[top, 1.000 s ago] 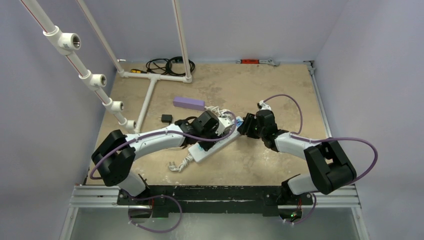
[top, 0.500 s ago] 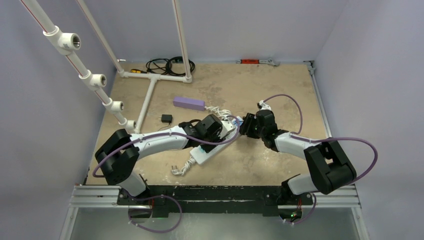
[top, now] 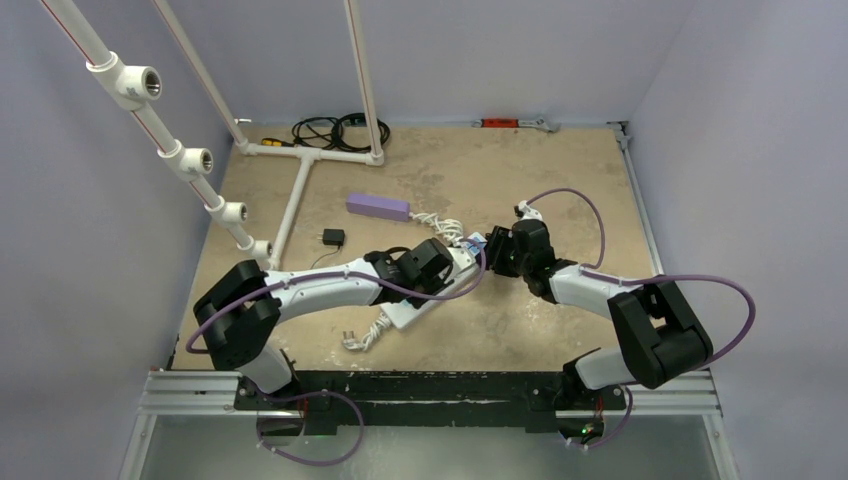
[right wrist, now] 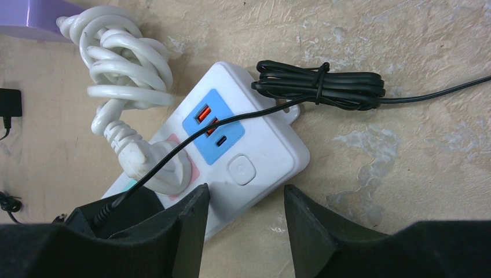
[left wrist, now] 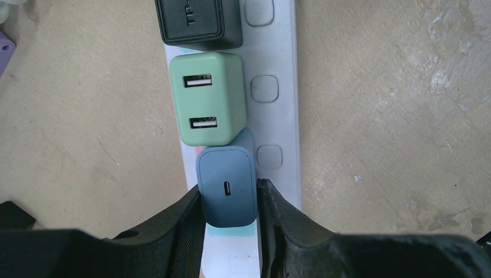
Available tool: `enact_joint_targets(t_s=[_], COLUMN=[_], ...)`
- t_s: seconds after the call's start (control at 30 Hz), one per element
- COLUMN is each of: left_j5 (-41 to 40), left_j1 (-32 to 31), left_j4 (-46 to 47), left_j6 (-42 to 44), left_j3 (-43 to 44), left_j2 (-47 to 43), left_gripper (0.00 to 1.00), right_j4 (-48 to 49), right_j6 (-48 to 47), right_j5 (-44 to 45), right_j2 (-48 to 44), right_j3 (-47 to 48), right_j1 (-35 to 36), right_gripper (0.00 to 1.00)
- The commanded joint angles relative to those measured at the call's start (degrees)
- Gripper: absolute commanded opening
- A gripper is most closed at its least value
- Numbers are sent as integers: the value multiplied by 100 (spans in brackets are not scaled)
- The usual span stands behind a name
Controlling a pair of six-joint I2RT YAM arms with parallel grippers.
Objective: Pull the plug off the socket
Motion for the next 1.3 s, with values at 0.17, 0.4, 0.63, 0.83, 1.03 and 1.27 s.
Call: enact_joint_targets(t_s=[0.17, 0.4, 0.63, 0.83, 1.03, 1.27], left_j5=[-298, 50, 1057, 1699, 1446, 936], left_j1=[-379, -351, 317, 863, 961, 866], left_j4=[132, 147, -67, -252, -291, -153], left_j6=[28, 26, 28, -155, -175, -262], left_j3=[154, 163, 335, 506, 518, 459], left_j2=[252, 222, 335, 508, 590, 526], left_gripper=[5, 0, 0, 0, 0, 0], right_j4=[-88, -97, -87, -89, -77, -84], right_j6=[-166, -179, -191, -187, -184, -158], right_j5=[1, 2, -36, -76, -94, -55], right_j2=[155, 152, 141, 131, 102, 86], right_j3=[139, 139, 135, 120, 101, 100], right_j1=[-19, -15, -15, -16, -18, -13], right_gripper=[53, 53, 53, 53, 53, 53])
